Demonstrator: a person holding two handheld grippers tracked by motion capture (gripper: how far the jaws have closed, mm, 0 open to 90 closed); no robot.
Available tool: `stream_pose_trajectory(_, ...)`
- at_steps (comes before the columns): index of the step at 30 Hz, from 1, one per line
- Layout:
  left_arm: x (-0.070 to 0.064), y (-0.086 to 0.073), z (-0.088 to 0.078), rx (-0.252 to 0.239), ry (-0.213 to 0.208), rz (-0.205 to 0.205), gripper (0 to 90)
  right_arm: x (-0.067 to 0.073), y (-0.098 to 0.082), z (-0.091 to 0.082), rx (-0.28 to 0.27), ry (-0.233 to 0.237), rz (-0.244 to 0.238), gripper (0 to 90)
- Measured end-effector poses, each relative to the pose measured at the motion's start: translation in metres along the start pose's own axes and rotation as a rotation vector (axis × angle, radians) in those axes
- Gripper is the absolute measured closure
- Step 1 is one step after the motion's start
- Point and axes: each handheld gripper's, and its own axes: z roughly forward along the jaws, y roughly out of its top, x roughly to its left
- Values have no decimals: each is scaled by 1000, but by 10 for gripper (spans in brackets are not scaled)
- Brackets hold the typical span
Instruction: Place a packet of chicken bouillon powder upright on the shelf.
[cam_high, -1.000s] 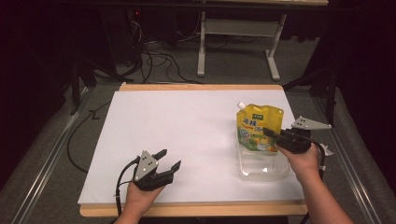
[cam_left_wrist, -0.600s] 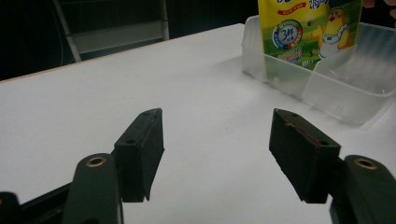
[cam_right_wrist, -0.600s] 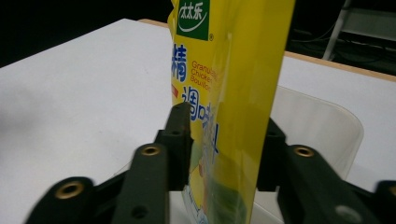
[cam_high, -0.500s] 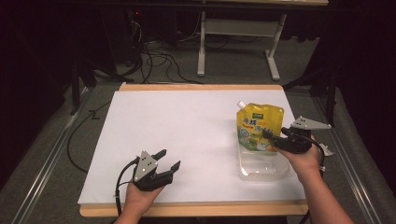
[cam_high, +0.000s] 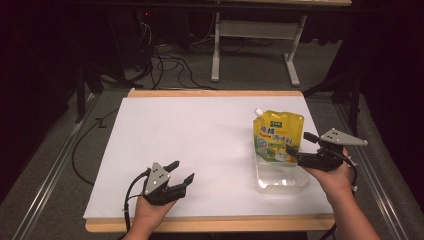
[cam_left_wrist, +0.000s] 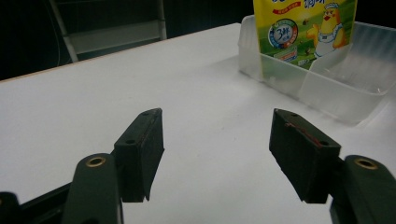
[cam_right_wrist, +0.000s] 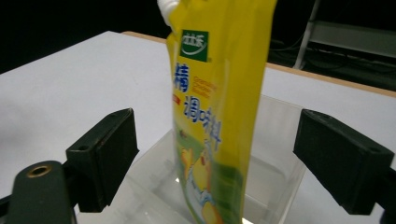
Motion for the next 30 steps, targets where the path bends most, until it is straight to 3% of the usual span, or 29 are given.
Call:
stream_pose_trajectory(6,-2,0,0,4,-13,7,357,25,3,-19,-26,17,-36,104)
stream_pose_trajectory(12,-4,1,1,4,-21,5,356,60,8,-24,-46,75,-84,100)
stream_pose_trajectory(19,-7,1,1,8,-39,14,355,100,6,-8,-13,145,-136,94)
stream_pose_trajectory(20,-7,1,1,8,-39,14,355,100,6,-8,-13,145,-136,94)
stream_pose_trajectory(22,-8,1,2,12,-46,19,354,118,3,5,-10,178,-154,92)
stream_pose_trajectory(24,-8,1,2,11,-48,20,354,121,2,8,-10,185,-155,93)
stream_pose_trajectory(25,-8,1,2,17,-52,25,354,131,-3,18,-8,210,-151,93)
stream_pose_trajectory(27,-9,0,3,21,-57,31,354,138,-9,25,-5,219,-141,93)
stream_pose_trajectory(29,-9,0,5,29,-62,38,353,142,-21,30,-17,228,-110,117)
stream_pose_trajectory(30,-9,-1,6,34,-64,42,353,145,-26,34,9,248,-110,102)
